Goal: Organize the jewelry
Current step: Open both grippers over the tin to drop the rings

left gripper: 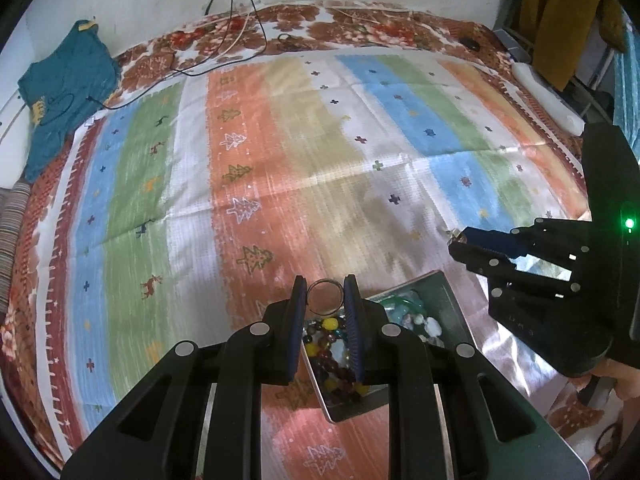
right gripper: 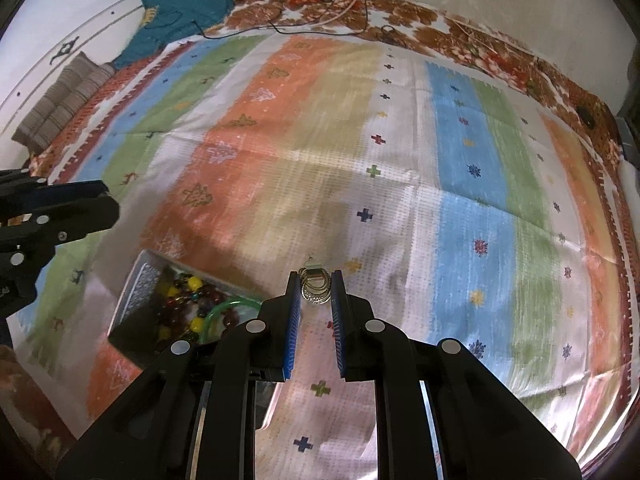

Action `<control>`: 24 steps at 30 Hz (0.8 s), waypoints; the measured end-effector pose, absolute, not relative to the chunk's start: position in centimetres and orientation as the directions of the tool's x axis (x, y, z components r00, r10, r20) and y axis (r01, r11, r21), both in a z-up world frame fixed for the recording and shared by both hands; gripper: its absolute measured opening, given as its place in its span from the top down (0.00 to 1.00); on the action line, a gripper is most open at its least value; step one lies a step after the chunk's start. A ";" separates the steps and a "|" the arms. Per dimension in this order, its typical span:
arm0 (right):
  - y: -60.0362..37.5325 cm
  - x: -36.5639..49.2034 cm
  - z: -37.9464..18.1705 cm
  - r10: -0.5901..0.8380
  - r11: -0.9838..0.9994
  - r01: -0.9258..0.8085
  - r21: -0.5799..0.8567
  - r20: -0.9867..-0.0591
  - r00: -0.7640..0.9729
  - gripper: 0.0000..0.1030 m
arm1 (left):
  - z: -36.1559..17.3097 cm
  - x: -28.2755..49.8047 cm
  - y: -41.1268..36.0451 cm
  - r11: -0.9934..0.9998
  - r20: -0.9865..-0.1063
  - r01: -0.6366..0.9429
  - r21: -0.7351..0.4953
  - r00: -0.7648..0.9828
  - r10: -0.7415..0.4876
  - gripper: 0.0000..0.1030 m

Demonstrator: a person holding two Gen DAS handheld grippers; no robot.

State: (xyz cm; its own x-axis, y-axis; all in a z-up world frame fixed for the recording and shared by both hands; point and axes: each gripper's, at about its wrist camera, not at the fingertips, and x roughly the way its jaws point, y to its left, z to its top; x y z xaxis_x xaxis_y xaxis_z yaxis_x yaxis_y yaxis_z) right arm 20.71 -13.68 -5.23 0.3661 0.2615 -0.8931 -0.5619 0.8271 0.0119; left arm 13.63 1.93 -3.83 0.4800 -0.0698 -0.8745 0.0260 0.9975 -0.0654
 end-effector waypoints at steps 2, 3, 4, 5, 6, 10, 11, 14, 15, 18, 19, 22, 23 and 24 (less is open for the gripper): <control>-13.7 20.2 -5.1 0.267 0.824 -0.566 0.014 -0.891 0.367 0.85 | -3.7 13.4 1.8 0.997 -0.872 0.028 -0.067 0.483 -0.072 0.82; -13.7 20.0 -5.0 0.271 0.822 -0.570 0.015 -0.890 0.367 0.85 | -3.7 13.1 1.7 0.997 -0.871 0.029 -0.068 0.485 -0.074 0.82; -13.7 19.7 -4.9 0.273 0.820 -0.572 0.016 -0.889 0.367 0.85 | -3.6 12.9 1.6 0.997 -0.870 0.030 -0.069 0.487 -0.074 0.82; -13.7 19.4 -4.8 0.277 0.817 -0.576 0.017 -0.889 0.366 0.85 | -3.6 12.8 1.5 0.997 -0.869 0.031 -0.069 0.488 -0.075 0.82; -13.7 19.2 -4.7 0.279 0.816 -0.578 0.019 -0.888 0.365 0.85 | -3.5 12.5 1.4 0.997 -0.868 0.032 -0.071 0.490 -0.077 0.82; -13.7 18.4 -4.7 0.287 0.809 -0.588 0.024 -0.888 0.359 0.84 | -3.3 11.8 1.1 0.996 -0.864 0.035 -0.080 0.496 -0.087 0.82; -13.7 18.2 -4.7 0.291 0.807 -0.591 0.027 -0.888 0.357 0.84 | -3.2 11.6 1.1 0.996 -0.863 0.036 -0.083 0.498 -0.090 0.82; -13.7 17.6 -4.5 0.303 0.802 -0.596 0.035 -0.884 0.355 0.84 | -3.4 11.3 1.0 0.995 -0.867 0.032 -0.089 0.489 -0.093 0.82; -13.6 17.4 -4.5 0.310 0.799 -0.599 0.041 -0.882 0.354 0.84 | -3.5 11.2 1.0 0.996 -0.869 0.028 -0.090 0.486 -0.092 0.82; -13.4 17.0 -4.5 0.319 0.795 -0.605 0.047 -0.881 0.349 0.84 | -3.5 11.0 0.9 0.994 -0.869 0.026 -0.105 0.484 -0.104 0.78; -13.4 16.9 -4.5 0.320 0.794 -0.606 0.050 -0.882 0.347 0.83 | -3.5 11.0 0.9 0.994 -0.870 0.025 -0.105 0.483 -0.104 0.75; -13.5 16.7 -4.5 0.320 0.797 -0.602 0.055 -0.883 0.343 0.76 | -3.5 10.9 0.9 0.996 -0.868 0.015 -0.092 0.489 -0.087 0.74; -13.6 16.7 -4.5 0.318 0.799 -0.599 0.055 -0.884 0.343 0.73 | -3.5 10.8 1.0 0.996 -0.868 0.013 -0.088 0.489 -0.083 0.73; -13.7 16.7 -4.4 0.316 0.800 -0.597 0.054 -0.884 0.344 0.73 | -3.5 10.7 1.0 0.996 -0.868 0.013 -0.087 0.489 -0.082 0.72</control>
State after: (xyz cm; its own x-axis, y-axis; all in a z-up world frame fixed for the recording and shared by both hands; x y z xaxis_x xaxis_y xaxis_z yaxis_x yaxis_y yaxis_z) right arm 16.72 -13.73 -4.44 0.3438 0.3165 -0.8841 -0.5971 0.8003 0.0543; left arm 10.72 0.98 -3.46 0.4893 -0.0823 -0.8682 0.0130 0.9961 -0.0871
